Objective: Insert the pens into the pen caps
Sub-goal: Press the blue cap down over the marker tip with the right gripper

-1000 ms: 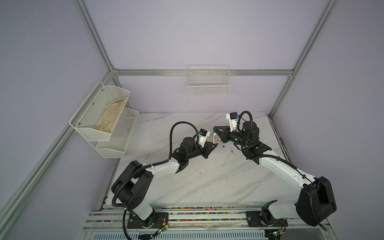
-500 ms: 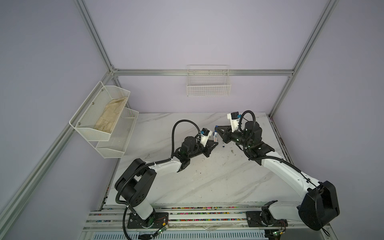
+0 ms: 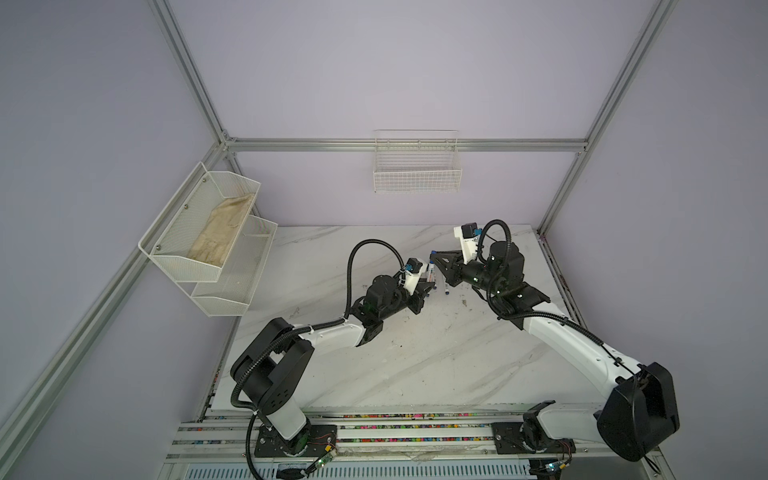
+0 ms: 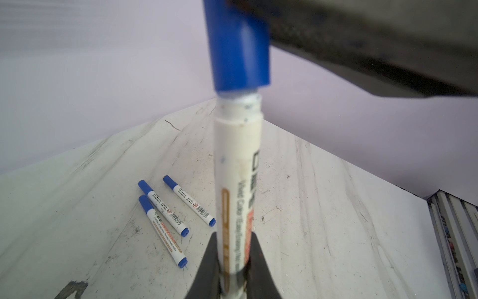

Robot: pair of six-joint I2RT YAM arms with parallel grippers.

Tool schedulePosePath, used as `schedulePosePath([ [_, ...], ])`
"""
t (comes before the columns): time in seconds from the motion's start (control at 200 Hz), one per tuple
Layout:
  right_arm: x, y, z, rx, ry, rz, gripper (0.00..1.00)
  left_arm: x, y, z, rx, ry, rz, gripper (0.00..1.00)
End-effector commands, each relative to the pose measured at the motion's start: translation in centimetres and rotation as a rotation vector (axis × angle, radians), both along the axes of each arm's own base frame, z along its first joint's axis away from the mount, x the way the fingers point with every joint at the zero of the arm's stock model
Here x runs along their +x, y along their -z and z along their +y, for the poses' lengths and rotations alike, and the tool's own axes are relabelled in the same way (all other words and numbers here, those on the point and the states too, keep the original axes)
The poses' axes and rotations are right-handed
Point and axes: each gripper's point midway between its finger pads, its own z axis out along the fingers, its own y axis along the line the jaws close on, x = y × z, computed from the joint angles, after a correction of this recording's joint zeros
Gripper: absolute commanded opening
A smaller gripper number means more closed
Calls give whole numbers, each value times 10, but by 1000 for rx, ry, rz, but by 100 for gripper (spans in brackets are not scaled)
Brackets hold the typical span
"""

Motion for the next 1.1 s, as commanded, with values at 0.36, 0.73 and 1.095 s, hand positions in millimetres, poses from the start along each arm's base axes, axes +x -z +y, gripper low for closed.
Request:
schedulePosePath([
  [0.36,-9,-29,-13,10,76,-30,42,18,-39,21,-60,-133,-128,0],
  [0.73,11,-46,-4,20,84,-61,42,8,-22,15,-30,-103,-105,0],
  [1.095,22,-35,20,46,-8,4,34,2,-18,16,-24,-99,-94,0],
])
